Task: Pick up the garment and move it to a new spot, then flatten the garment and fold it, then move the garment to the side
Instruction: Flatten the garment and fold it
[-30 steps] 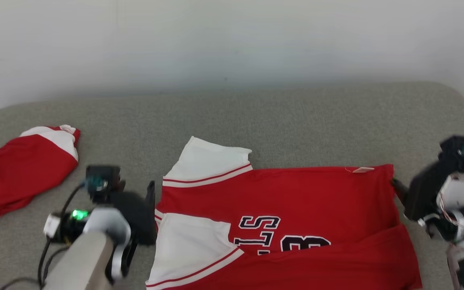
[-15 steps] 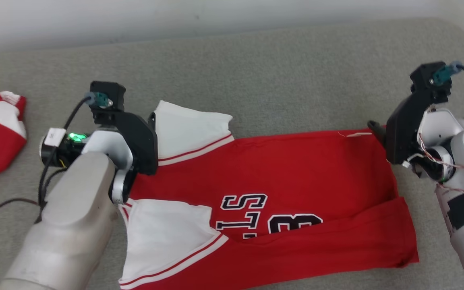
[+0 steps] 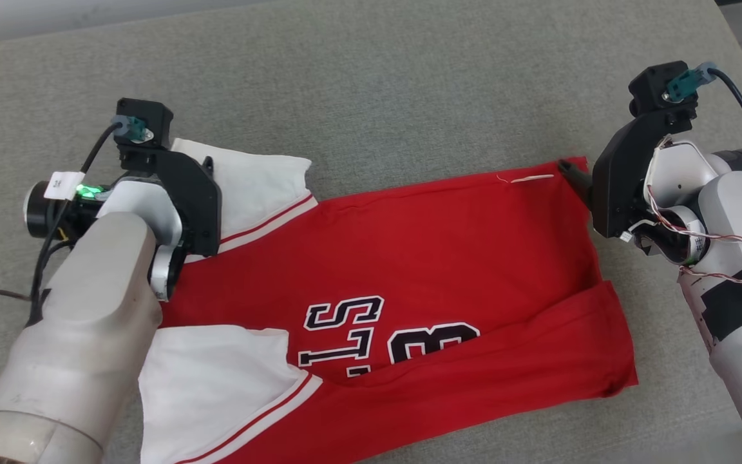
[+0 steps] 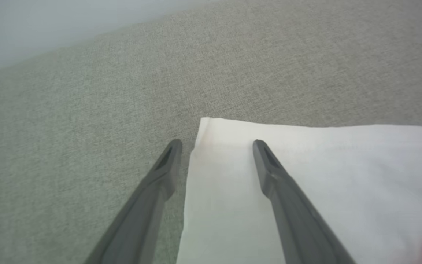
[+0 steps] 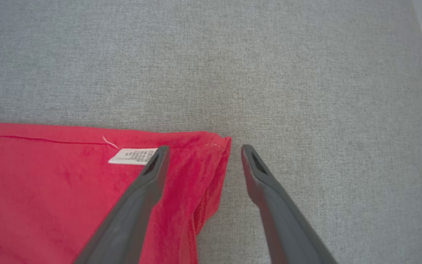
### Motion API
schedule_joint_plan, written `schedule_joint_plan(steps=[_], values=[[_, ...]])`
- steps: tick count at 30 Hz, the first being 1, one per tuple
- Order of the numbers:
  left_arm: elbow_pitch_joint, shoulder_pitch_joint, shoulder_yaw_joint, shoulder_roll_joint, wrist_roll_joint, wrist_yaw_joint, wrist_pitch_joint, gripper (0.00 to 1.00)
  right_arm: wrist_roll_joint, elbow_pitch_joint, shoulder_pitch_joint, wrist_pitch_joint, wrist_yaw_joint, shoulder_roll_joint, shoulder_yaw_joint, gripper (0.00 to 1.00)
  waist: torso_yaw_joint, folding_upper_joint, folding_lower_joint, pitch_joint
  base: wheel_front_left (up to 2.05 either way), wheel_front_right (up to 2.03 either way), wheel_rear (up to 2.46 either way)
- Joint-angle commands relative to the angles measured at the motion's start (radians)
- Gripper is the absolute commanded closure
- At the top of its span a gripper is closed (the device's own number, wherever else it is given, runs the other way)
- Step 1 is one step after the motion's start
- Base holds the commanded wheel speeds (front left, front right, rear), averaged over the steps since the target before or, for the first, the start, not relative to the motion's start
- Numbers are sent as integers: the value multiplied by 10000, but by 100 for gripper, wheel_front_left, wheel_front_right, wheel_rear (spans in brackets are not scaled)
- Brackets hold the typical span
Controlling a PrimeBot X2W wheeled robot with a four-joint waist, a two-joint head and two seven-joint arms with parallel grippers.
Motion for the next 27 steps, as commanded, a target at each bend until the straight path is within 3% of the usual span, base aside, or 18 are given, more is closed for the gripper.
schedule_joint_plan(steps=[1,2,3,4,14,21,27], values=[[85,-101,-38,89,108,-31,-18,0,69,-7,-104,-33,-29,-38,92,0,-180,-2,-2,129,0,0,0],[291,-185,-83,168,127,-74,74,38,257,-28,-205,-32,-29,-117,274,0,-250,-2,-2,155,0,0,0],[384,-217,-110,216,156,-103,84,56,360,-55,-246,-9,-29,-164,382,0,-271,-2,-2,157,0,0,0],[483,-211,-103,272,134,-76,106,100,441,-98,-275,27,-29,-225,495,0,-288,-2,-2,154,0,0,0],[401,-300,97,573,-61,128,-425,100,1917,-1037,-415,715,-29,-1328,1670,0,-99,-2,-2,201,0,0,0],[185,-397,28,503,-132,57,-526,100,1572,-1029,-643,876,-29,-2157,2594,0,79,-2,-2,387,0,0,0],[15,-525,-42,478,-152,41,-570,100,1733,-822,-781,625,-29,-2456,3251,0,246,-2,-2,515,0,0,0]])
